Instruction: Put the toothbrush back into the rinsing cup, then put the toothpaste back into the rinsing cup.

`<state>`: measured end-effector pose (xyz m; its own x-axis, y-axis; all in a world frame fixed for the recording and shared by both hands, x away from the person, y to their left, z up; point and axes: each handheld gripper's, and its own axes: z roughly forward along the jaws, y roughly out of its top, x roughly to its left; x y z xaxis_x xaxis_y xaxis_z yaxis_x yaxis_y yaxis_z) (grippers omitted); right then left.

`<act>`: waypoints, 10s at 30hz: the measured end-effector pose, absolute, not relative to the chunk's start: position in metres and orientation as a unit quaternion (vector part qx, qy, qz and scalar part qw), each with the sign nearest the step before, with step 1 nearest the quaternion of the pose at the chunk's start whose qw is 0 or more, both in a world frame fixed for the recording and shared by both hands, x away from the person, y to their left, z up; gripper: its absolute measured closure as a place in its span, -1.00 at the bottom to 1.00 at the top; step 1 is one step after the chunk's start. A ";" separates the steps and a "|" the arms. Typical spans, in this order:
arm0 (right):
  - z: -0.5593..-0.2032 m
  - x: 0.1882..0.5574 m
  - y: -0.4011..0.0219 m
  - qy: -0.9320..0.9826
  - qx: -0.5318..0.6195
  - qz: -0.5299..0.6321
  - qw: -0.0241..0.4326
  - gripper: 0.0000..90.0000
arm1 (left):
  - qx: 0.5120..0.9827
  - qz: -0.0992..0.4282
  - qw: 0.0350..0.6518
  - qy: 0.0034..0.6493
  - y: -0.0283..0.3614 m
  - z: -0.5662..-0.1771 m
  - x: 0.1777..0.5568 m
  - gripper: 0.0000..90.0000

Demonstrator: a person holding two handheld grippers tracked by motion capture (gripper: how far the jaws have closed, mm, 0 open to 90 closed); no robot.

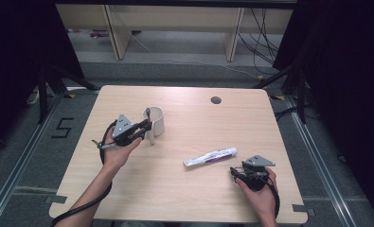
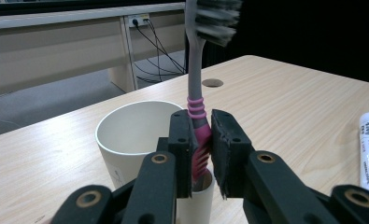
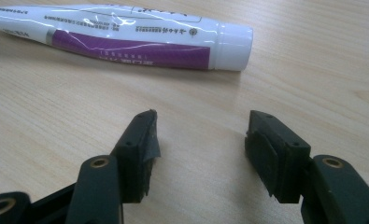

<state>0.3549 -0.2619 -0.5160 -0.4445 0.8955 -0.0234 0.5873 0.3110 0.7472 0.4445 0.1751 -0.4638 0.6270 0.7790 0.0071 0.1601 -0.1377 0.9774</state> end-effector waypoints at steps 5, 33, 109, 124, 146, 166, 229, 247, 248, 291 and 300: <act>-0.516 0.355 -0.262 0.778 0.477 0.343 0.225 -0.02 | 0.707 0.273 0.558 0.339 0.175 -0.464 0.445 0.69; -0.516 0.354 -0.260 0.769 0.492 0.349 0.210 -0.03 | 0.701 0.268 0.543 0.376 0.196 -0.462 0.399 -0.33; -0.471 0.395 -0.228 0.863 0.401 0.261 0.163 -0.11 | 0.786 0.176 0.533 0.257 0.127 -0.484 0.379 -0.17; -0.469 0.399 -0.231 0.882 0.375 0.244 0.148 -0.11 | 0.802 0.168 0.525 0.230 0.115 -0.482 0.386 -0.17; -0.455 0.421 -0.221 0.918 0.303 0.209 0.147 -0.14 | 0.810 0.165 0.516 0.225 0.111 -0.482 0.391 -0.19; -0.450 0.446 -0.187 0.968 0.184 0.139 0.097 -0.16 | 0.813 0.166 0.512 0.223 0.113 -0.480 0.390 -0.20; -0.478 0.481 -0.133 1.000 0.007 -0.018 0.000 0.24 | 0.807 0.179 0.508 0.244 0.145 -0.481 0.383 -0.21; -0.473 0.484 -0.148 0.998 0.054 0.040 0.000 0.71 | 0.808 0.171 0.510 0.239 0.140 -0.484 0.381 -0.21; -0.472 0.480 -0.150 0.995 0.097 0.029 -0.008 0.71 | 0.809 0.172 0.509 0.240 0.140 -0.484 0.381 -0.21; -0.438 0.433 -0.180 0.899 0.194 0.361 0.153 0.72 | 0.759 0.183 0.571 0.253 0.132 -0.461 0.385 -0.22; -0.446 0.415 -0.173 0.844 0.221 0.446 0.199 0.71 | 0.743 0.183 0.590 0.257 0.125 -0.448 0.387 -0.22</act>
